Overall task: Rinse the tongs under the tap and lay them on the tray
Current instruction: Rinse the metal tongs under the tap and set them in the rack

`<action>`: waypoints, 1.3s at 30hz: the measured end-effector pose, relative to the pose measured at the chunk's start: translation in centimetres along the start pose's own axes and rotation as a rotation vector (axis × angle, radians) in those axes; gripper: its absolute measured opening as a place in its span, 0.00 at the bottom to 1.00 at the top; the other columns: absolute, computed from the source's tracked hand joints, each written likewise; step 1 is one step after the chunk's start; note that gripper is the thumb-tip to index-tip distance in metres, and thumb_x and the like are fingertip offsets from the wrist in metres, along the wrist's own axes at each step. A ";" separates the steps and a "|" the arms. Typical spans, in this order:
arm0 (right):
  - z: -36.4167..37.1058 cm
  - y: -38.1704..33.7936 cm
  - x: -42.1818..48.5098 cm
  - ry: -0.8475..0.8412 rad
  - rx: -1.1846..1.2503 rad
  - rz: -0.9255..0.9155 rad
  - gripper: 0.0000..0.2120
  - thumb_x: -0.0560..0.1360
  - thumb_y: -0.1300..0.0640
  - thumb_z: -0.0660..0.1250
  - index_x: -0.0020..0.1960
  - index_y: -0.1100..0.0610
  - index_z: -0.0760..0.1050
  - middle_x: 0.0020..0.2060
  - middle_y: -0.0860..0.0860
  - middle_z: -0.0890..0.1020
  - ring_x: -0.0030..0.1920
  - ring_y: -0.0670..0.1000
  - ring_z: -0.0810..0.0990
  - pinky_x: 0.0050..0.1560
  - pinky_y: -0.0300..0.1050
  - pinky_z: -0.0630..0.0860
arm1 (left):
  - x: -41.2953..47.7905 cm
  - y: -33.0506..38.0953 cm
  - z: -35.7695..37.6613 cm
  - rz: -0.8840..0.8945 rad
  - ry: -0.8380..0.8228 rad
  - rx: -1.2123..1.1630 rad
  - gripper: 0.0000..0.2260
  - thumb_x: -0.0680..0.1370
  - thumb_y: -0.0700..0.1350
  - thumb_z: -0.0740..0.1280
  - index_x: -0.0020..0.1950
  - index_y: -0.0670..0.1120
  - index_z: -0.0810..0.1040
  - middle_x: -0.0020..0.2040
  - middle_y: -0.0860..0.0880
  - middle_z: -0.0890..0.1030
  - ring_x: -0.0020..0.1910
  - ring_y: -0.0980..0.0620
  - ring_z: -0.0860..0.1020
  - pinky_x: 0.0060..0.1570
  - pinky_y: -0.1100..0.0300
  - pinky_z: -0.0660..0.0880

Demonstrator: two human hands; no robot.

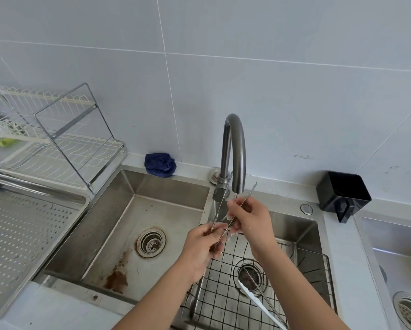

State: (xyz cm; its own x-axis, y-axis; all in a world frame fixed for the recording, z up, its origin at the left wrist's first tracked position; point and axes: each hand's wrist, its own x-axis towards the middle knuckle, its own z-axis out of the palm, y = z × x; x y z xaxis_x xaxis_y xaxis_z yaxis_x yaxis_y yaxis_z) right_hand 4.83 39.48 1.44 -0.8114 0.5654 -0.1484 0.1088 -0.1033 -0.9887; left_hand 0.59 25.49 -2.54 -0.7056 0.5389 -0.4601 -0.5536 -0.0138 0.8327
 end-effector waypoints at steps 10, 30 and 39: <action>-0.9 0.7 -1.1 -0.263 -0.076 0.081 0.09 0.81 0.56 0.69 0.52 0.63 0.78 0.36 0.57 0.84 0.32 0.53 0.82 0.41 0.55 0.84 | -0.5 -1.0 0.3 -0.042 -0.031 0.086 0.24 0.79 0.67 0.59 0.47 0.49 0.84 0.32 0.47 0.77 0.24 0.53 0.69 0.22 0.62 0.61; 1.5 1.3 -2.1 -0.142 0.070 0.204 0.09 0.82 0.57 0.68 0.52 0.63 0.81 0.42 0.56 0.87 0.41 0.52 0.84 0.36 0.42 0.79 | -2.3 -4.1 -3.3 0.263 0.051 0.874 0.22 0.71 0.77 0.51 0.49 0.64 0.73 0.32 0.55 0.75 0.30 0.62 0.72 0.34 0.64 0.68; 1.5 2.3 -2.8 0.024 0.103 0.103 0.13 0.80 0.64 0.67 0.61 0.50 0.79 0.43 0.51 0.88 0.38 0.46 0.85 0.37 0.41 0.82 | -2.4 -2.4 -2.0 0.007 0.055 0.269 0.26 0.76 0.67 0.66 0.43 0.43 0.79 0.34 0.46 0.78 0.24 0.49 0.74 0.21 0.60 0.68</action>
State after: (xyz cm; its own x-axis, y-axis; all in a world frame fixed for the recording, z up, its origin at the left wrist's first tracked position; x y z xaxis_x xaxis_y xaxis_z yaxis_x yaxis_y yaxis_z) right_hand 6.48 36.41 -0.42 -0.7848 0.5669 -0.2504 0.1304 -0.2440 -0.9610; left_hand 2.77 22.55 -4.03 -0.7357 0.4931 -0.4643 -0.4169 0.2106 0.8842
